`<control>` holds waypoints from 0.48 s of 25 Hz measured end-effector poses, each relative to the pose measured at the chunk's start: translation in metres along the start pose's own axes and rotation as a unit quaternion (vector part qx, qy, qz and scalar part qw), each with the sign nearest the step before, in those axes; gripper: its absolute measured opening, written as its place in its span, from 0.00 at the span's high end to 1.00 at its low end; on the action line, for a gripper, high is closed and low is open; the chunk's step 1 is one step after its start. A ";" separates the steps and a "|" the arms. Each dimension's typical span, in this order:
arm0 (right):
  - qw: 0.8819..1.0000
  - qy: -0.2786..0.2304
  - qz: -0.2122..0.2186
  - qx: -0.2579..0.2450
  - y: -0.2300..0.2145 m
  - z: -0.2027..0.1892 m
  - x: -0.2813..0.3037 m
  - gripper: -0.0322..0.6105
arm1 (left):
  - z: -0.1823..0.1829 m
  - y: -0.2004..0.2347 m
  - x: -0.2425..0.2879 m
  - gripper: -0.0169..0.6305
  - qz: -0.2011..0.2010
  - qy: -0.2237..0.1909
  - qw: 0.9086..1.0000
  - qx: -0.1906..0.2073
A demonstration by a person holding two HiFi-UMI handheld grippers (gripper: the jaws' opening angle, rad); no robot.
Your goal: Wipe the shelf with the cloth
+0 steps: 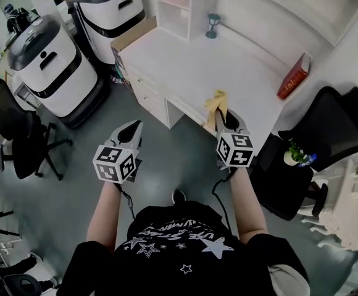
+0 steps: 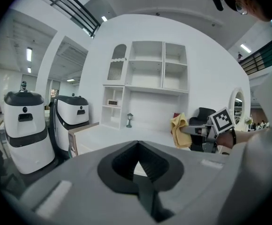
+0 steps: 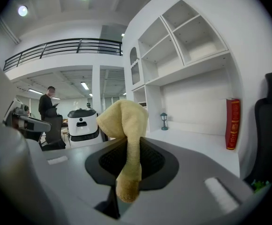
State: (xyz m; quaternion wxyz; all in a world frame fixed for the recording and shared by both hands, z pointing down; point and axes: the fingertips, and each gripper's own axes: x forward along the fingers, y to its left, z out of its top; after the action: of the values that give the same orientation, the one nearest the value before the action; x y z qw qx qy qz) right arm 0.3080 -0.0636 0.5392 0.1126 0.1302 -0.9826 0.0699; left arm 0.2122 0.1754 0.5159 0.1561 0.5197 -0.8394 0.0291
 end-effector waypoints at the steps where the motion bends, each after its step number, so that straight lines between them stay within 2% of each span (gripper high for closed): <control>1: 1.000 0.001 -0.004 0.004 -0.005 0.002 0.008 0.82 | 0.004 0.003 0.011 0.97 -0.004 0.001 1.000 0.002; 6: 1.000 0.004 -0.023 0.010 -0.023 0.009 0.039 0.82 | 0.031 0.020 0.057 0.97 -0.023 -0.009 1.000 0.015; 12: 0.998 0.003 -0.069 0.012 -0.049 0.020 0.070 0.82 | 0.062 0.045 0.115 0.97 -0.063 -0.024 0.997 0.028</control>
State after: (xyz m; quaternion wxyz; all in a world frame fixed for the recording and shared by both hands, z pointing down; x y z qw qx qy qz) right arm 0.2517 -0.1306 0.5420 0.1182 0.1993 -0.9700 0.0739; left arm 0.1112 0.0839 0.4955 0.1225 0.5765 -0.8073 0.0297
